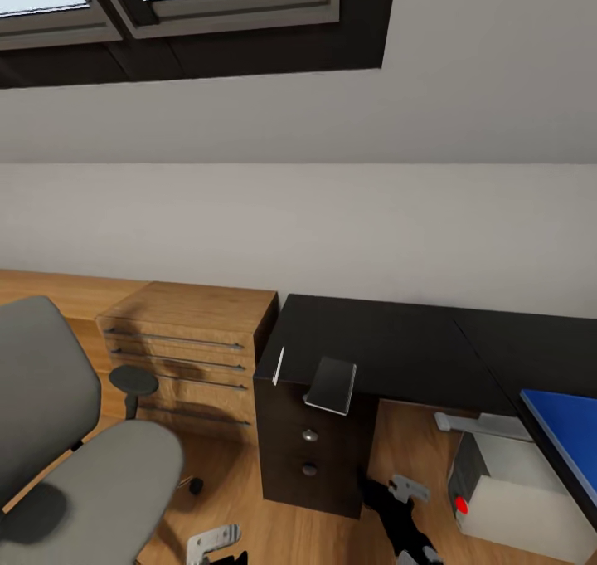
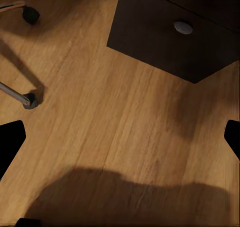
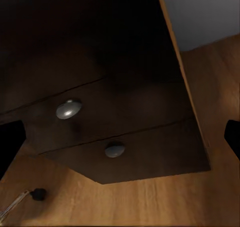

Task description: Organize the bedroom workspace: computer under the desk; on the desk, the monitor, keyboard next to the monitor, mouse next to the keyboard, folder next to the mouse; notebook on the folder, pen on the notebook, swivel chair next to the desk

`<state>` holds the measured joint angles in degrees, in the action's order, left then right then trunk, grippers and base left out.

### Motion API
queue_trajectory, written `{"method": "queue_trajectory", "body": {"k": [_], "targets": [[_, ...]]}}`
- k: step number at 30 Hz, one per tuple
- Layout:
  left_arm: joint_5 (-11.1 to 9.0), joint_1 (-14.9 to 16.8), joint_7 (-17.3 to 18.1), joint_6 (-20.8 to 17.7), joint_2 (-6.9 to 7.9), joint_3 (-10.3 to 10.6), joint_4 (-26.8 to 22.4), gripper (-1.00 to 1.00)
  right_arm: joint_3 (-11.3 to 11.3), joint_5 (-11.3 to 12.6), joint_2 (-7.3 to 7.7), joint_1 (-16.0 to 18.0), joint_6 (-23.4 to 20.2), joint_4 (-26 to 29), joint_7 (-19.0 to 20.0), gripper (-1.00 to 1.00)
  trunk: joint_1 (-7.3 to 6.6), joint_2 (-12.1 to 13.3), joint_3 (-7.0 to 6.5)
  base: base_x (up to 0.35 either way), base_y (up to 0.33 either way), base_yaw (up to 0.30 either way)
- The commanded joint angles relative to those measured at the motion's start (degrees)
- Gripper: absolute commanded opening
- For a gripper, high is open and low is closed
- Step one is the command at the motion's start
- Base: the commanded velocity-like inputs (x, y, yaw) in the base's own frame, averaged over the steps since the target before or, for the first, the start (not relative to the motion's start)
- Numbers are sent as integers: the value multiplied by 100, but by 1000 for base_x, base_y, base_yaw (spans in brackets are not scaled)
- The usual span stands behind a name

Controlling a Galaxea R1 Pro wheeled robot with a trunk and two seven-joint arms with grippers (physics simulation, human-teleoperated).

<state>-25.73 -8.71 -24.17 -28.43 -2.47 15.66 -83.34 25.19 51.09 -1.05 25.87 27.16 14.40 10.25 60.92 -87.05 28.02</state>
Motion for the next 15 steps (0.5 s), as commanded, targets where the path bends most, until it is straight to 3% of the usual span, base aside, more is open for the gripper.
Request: {"method": "queue_trajectory", "body": {"k": [1, 9, 15], "targets": [[-59, 1, -100, -97, -28, 5, -85, 100, -29, 115, 34, 6, -72, 72, 138, 100, 23, -45, 23, 0, 0, 0], [-70, 11, -723, -596, -394, 9, -374, 100, -696, 729, 340, 6, -733, 829, 723, 100, 198, -365, 167, 0, 0, 0], [-56, 195, -897, -692, -646, 12, -270, 100, -1231, 1331, 451, 6, -1202, 1080, 971, 100, 330, -606, 275, 0, 0, 0]]}}
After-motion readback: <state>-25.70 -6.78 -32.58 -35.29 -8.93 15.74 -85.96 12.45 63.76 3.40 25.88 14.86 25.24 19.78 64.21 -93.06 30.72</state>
